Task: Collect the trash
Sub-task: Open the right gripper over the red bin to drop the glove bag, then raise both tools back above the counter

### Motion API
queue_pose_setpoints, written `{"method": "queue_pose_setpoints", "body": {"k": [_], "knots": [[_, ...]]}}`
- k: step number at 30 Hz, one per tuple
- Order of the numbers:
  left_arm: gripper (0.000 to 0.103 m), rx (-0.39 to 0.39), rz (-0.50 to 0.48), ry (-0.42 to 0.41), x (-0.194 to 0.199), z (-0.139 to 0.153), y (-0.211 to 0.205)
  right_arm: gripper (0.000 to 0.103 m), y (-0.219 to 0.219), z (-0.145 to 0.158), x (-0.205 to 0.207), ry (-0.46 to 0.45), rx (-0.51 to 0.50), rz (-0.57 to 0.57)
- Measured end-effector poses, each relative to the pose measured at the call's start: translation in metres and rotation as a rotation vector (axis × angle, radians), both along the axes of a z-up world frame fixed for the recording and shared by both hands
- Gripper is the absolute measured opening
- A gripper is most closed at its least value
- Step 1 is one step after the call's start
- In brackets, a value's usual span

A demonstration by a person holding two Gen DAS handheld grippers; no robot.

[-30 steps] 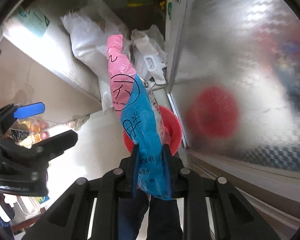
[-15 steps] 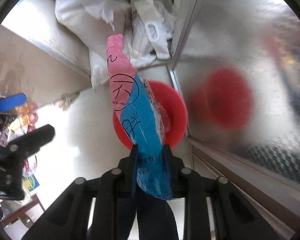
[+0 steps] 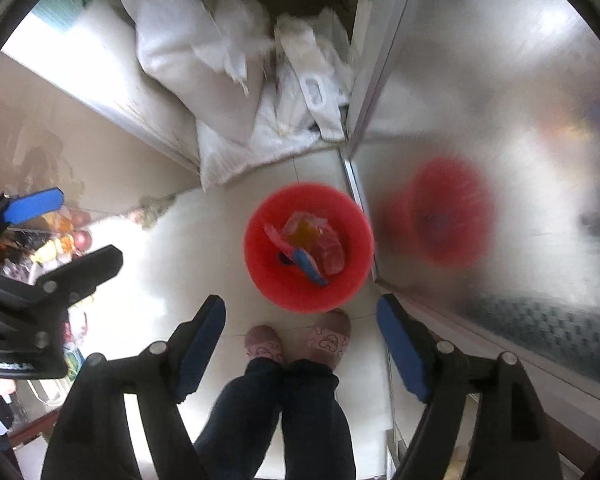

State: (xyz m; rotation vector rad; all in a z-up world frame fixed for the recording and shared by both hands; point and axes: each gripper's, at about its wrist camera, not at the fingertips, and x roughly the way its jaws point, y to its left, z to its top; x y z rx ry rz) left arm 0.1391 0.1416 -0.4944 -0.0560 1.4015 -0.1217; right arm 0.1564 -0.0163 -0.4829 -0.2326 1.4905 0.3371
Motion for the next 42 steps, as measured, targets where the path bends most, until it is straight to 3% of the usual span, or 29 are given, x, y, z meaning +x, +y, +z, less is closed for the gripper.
{"method": "queue_pose_setpoints", "body": {"k": [11, 14, 22, 31, 42], "knots": [[0.103, -0.009, 0.012, -0.14, -0.022, 0.17, -0.001, 0.083, -0.004, 0.163, -0.025, -0.159, 0.057, 0.029], [0.103, -0.002, 0.013, -0.182, -0.026, 0.208, -0.003, 0.094, -0.011, 0.199, -0.032, -0.202, 0.075, 0.014], [0.103, -0.046, -0.027, -0.271, -0.024, 0.287, -0.011, 0.102, -0.027, 0.282, -0.035, -0.355, 0.093, -0.01], [0.103, -0.007, -0.129, -0.397, -0.002, 0.354, -0.034, 0.102, -0.045, 0.339, -0.023, -0.466, 0.12, -0.073], [0.103, -0.021, -0.184, -0.459, 0.068, 0.394, -0.066, 0.102, -0.075, 0.37, 0.035, -0.553, 0.138, -0.14]]}}
